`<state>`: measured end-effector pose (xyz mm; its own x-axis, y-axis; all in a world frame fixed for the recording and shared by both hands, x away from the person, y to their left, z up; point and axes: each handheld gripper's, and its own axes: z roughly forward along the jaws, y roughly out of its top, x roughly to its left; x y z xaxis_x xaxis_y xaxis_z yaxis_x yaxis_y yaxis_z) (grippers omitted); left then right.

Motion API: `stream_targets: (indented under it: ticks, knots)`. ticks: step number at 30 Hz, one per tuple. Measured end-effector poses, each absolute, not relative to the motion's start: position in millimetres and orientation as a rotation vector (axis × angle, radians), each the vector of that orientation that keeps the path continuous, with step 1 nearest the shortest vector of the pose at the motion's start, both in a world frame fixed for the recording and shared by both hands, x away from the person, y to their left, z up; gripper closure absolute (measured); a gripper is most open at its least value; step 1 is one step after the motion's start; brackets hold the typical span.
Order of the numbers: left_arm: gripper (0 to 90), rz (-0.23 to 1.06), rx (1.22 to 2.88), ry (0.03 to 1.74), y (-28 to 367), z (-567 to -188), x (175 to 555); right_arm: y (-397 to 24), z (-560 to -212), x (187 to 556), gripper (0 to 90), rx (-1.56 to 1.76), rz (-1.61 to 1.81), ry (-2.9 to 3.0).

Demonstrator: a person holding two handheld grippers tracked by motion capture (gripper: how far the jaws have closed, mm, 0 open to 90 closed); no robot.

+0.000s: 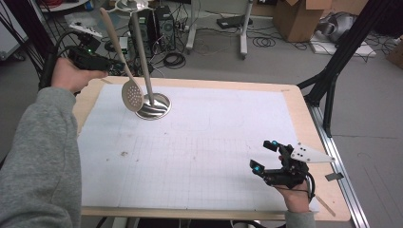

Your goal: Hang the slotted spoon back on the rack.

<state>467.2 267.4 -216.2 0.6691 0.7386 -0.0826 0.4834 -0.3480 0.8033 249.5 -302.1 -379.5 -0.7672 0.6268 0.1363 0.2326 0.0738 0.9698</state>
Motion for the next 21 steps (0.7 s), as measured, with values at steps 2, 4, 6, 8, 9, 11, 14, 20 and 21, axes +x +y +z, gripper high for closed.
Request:
stream_targets:
  ticks: [2, 4, 6, 8, 9, 11, 14, 20, 21]
  knots:
    - [77.5, 0.372, 2.013, 0.944, 268.2, -215.9, 467.2, -302.3, -379.8, 249.6, 9.7, 0.860, 1.743, 2.040]
    - [77.5, 0.373, 2.023, 0.954, 270.0, -215.9, 468.1, -302.5, -380.4, 250.1, 9.8, 0.864, 1.743, 2.041]
    - [77.4, 0.375, 2.028, 0.956, 270.2, -216.0, 468.6, -302.7, -380.8, 250.5, 9.8, 0.860, 1.742, 2.043]
    - [77.5, 0.377, 2.024, 0.952, 271.0, -215.9, 469.6, -302.6, -381.5, 250.8, 9.8, 0.866, 1.738, 2.044]
    - [77.5, 0.376, 2.024, 0.954, 270.8, -215.7, 470.1, -302.8, -381.6, 250.8, 9.8, 0.865, 1.739, 2.044]
    - [77.5, 0.370, 2.022, 0.955, 270.1, -215.8, 470.9, -303.4, -381.7, 251.0, 9.8, 0.865, 1.740, 2.042]
    - [77.5, 0.374, 2.032, 0.958, 269.2, -215.4, 472.6, -304.4, -382.0, 250.9, 9.8, 0.872, 1.741, 2.039]
    - [77.5, 0.369, 2.042, 0.957, 267.0, -215.2, 475.2, -305.9, -382.9, 251.4, 9.8, 0.871, 1.738, 2.036]
    - [77.5, 0.365, 2.043, 0.958, 266.9, -215.4, 475.7, -306.1, -382.9, 251.1, 9.8, 0.877, 1.739, 2.037]
